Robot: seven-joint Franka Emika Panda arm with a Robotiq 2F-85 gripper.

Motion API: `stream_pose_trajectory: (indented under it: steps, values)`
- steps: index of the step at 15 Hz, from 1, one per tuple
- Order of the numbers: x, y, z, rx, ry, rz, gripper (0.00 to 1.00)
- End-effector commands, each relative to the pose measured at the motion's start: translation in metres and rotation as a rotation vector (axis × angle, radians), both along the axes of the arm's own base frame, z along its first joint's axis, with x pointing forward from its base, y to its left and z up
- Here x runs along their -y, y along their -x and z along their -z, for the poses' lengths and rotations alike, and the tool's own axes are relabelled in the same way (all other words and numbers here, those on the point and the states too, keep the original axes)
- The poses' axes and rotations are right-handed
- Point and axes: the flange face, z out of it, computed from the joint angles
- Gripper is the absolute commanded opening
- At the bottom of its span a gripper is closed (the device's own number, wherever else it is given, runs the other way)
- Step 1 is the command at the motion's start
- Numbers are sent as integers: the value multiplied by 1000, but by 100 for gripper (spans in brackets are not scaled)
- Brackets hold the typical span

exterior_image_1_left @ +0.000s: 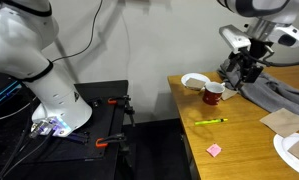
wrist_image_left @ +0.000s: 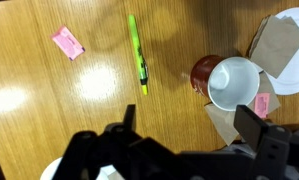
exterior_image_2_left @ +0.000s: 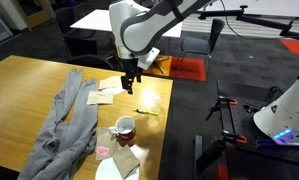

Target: Put the marker on the table

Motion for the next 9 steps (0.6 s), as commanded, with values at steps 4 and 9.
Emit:
stream_pose_trajectory:
  steps: [4,9]
  values:
    - [0,46,-30,38,46,16,100]
    - [0,38,-24,20,28,9,100]
